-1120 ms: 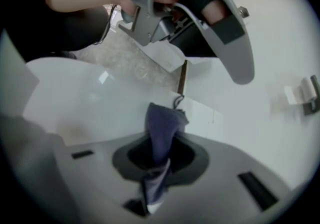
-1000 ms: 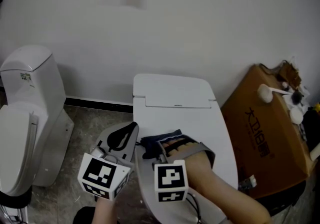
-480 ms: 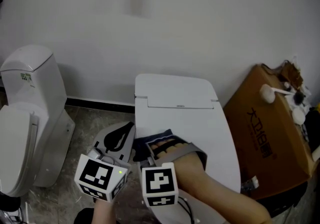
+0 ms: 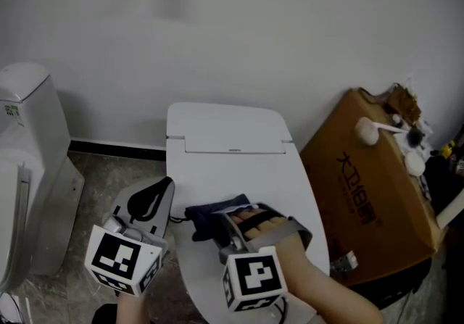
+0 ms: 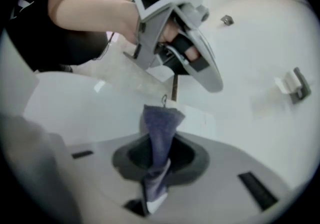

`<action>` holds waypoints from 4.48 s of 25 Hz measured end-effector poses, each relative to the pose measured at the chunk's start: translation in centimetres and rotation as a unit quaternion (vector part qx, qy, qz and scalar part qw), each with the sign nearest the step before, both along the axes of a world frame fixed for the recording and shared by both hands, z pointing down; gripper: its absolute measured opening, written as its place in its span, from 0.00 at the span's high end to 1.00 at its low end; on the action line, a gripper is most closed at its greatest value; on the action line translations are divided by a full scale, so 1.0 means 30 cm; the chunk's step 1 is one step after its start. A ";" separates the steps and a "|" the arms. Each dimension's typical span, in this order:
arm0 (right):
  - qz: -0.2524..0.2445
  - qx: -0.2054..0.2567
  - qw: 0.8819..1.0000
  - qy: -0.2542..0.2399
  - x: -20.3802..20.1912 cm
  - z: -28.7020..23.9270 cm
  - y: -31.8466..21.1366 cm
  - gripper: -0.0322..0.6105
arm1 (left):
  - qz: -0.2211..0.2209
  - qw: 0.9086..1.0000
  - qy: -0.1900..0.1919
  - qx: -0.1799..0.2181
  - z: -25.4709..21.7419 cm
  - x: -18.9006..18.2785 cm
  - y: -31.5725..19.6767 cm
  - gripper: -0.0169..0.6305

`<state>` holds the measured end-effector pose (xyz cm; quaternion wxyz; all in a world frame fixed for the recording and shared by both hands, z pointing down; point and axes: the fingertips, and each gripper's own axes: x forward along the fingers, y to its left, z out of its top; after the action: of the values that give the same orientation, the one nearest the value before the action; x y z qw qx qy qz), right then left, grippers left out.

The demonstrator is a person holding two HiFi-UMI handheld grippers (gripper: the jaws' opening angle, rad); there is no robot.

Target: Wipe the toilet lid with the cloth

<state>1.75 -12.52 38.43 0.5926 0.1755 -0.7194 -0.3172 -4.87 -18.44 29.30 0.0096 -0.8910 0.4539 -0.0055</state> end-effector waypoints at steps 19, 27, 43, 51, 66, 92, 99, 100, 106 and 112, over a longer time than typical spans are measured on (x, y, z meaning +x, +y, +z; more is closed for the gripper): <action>0.268 -0.020 0.962 0.051 0.981 0.027 0.083 0.85 | 0.003 1.000 0.003 -0.006 0.013 0.004 -0.009 0.95; 0.256 -0.040 0.965 0.040 0.936 0.077 0.105 0.85 | 0.007 1.000 0.005 -0.006 0.011 0.012 -0.007 0.95; 0.228 -0.028 0.972 0.055 0.846 0.091 0.089 0.85 | -0.001 1.000 -0.010 -0.010 0.024 -0.004 -0.014 0.95; 0.205 -0.033 0.977 0.052 0.762 0.092 0.104 0.85 | 0.003 1.000 -0.010 -0.010 0.025 0.010 -0.009 0.95; 0.156 -0.041 0.986 0.046 0.547 0.080 0.104 0.85 | 0.008 1.000 -0.006 -0.008 0.012 0.026 0.002 0.95; 0.067 -0.044 0.996 0.045 0.174 0.069 0.077 0.85 | 0.008 1.000 0.009 -0.009 0.011 0.003 -0.004 0.95; 0.039 -0.042 0.998 0.037 0.073 0.067 0.080 0.85 | 0.005 1.000 0.009 -0.011 0.018 -0.004 -0.010 0.95; 0.035 -0.042 0.998 0.037 0.058 0.067 0.081 0.85 | 0.005 1.000 0.009 -0.012 0.019 -0.005 -0.010 0.95; 0.013 -0.042 0.999 0.030 -0.020 0.067 0.087 0.85 | 0.001 1.000 0.010 -0.010 0.015 -0.011 -0.014 0.95; -0.006 -0.032 0.999 0.023 -0.078 0.060 0.088 0.85 | -0.005 1.000 0.009 -0.008 0.008 -0.021 -0.014 0.95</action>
<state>-0.59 -9.88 40.22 0.6127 0.1450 -0.7160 -0.3015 -5.50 -18.85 29.55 -0.0020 -0.8887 0.4584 -0.0012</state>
